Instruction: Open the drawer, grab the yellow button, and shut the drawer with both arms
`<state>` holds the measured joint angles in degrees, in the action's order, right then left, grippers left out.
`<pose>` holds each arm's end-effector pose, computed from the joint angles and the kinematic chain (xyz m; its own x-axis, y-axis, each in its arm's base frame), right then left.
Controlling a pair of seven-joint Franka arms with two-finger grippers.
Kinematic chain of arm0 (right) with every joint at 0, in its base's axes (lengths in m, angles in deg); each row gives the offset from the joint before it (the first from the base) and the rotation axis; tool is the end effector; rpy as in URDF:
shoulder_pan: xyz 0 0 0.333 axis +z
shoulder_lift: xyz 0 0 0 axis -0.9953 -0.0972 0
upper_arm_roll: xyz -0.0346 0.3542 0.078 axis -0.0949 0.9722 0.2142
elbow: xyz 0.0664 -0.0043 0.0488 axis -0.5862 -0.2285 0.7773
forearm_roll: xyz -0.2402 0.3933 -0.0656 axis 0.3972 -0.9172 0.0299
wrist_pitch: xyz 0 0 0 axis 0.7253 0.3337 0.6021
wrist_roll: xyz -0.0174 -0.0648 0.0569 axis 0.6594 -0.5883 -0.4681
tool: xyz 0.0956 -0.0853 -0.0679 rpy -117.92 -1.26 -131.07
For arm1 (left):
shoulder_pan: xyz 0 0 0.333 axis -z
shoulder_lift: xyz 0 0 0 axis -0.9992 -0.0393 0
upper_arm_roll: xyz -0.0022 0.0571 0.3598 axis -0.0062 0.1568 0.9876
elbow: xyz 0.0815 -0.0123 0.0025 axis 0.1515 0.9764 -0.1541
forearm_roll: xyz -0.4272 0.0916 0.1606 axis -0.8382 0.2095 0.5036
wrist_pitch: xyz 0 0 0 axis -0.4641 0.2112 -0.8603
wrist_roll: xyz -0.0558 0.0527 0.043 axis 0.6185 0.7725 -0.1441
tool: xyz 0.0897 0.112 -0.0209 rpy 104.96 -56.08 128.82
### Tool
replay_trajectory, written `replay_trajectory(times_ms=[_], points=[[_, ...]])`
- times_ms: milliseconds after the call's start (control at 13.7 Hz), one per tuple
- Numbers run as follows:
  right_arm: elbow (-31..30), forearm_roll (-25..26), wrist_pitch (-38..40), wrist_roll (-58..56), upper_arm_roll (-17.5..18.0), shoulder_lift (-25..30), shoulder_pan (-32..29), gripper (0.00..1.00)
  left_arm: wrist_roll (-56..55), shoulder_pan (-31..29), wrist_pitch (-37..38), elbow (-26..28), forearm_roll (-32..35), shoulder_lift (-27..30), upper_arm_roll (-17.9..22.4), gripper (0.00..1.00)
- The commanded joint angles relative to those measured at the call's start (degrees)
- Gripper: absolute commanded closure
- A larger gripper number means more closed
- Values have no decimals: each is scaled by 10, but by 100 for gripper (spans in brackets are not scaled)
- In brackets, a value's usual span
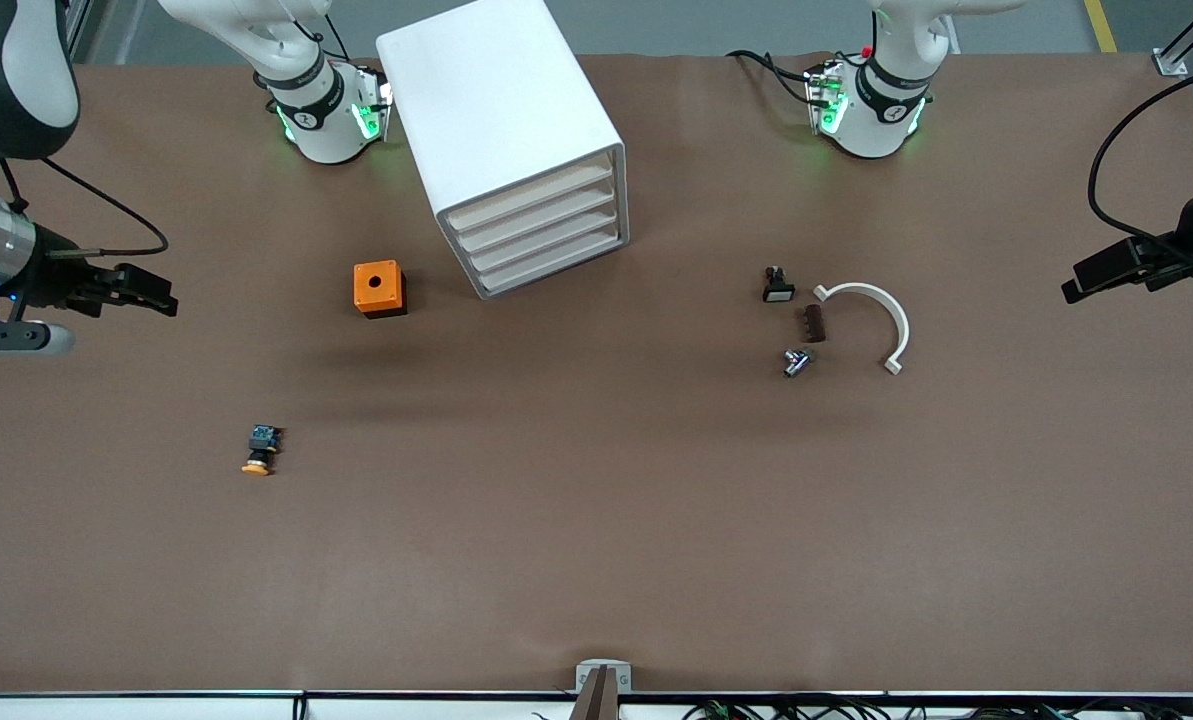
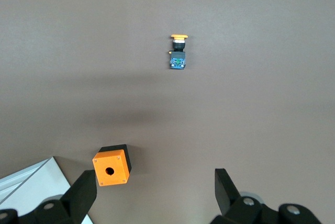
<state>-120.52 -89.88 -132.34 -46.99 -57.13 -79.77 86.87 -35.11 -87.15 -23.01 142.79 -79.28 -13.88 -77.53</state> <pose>0.6344 -0.0167 0.5425 0.9950 -0.0126 -0.0991 -0.0157 -0.9994 -0.0304 0.6531 -0.0026 0.6234 0.9878 0.1468 -0.0526 0.1506 -0.9857 0.0758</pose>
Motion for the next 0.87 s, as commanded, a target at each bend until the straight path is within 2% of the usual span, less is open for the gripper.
replay_trajectory(times_ms=[0, 219, 510, 802], points=[[33, 6, 31, -1, 4, 3, -6, 0, 14, 10, -10, 12, 13, 5, 7, 1], [45, 8, 60, -7, 3, 4, -6, 0, 16, 8, -13, 3, 15, 5, 6, 1], [59, 7, 61, -7, 4, -1, -14, 0, 14, 9, -12, -27, 15, 6, 3, 1], [62, 1, 59, -6, 4, -1, -18, 0, 5, 9, 11, -25, 14, 40, -19, 1]])
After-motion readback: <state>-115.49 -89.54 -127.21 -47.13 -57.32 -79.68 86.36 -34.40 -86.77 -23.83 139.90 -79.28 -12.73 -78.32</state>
